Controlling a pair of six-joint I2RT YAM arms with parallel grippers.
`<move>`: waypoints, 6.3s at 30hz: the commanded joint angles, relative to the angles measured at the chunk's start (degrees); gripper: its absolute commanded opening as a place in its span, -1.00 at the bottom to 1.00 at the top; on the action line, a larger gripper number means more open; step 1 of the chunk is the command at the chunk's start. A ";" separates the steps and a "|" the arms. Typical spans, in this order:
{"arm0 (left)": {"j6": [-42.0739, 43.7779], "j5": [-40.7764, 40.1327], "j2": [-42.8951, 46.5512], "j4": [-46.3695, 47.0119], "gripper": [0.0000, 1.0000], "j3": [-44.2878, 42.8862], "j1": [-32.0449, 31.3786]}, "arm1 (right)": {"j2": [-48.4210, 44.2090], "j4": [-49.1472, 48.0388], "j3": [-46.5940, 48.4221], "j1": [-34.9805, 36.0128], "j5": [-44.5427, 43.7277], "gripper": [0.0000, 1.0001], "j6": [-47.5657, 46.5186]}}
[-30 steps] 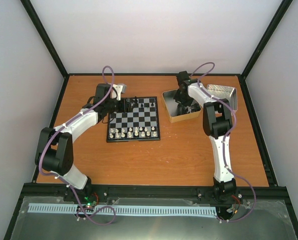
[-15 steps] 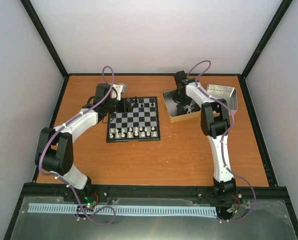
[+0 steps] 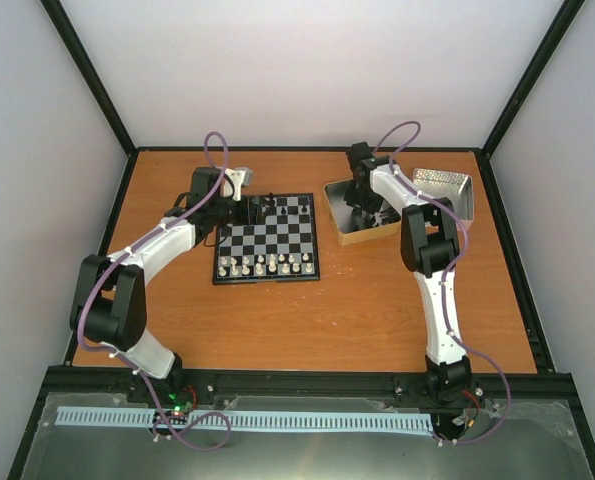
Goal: Set up the chess pieces on the board
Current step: Pick up the chess piece from the storage box, then place the chess piece on the chessboard.
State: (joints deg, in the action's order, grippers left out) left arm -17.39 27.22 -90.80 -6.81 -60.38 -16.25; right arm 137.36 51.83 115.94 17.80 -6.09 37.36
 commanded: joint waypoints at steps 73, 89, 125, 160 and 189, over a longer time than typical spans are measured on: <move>-16.38 9.86 -21.09 19.85 -0.30 -16.39 -10.73 | -31.04 -43.54 -37.09 0.88 41.58 -0.70 35.57; -14.28 13.22 -22.42 20.70 -0.56 -16.75 -10.73 | -29.67 -42.16 -34.84 0.92 44.41 -0.71 30.84; 5.70 -4.54 -15.84 -20.40 -0.99 -23.39 -9.76 | -27.62 -28.48 -26.73 -0.17 36.53 0.03 17.55; 10.03 -31.39 -41.23 -55.86 -0.95 -57.09 2.42 | -28.87 -17.59 -26.21 -1.27 23.75 -0.01 8.03; 10.22 -30.57 -43.56 -56.01 -0.80 -55.78 2.98 | -26.28 -17.72 -25.05 -1.55 25.59 -0.02 8.54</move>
State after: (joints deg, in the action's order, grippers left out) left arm -7.84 -3.22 -133.03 -61.56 -115.11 -13.72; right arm 109.89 33.89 89.69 16.47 19.09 46.11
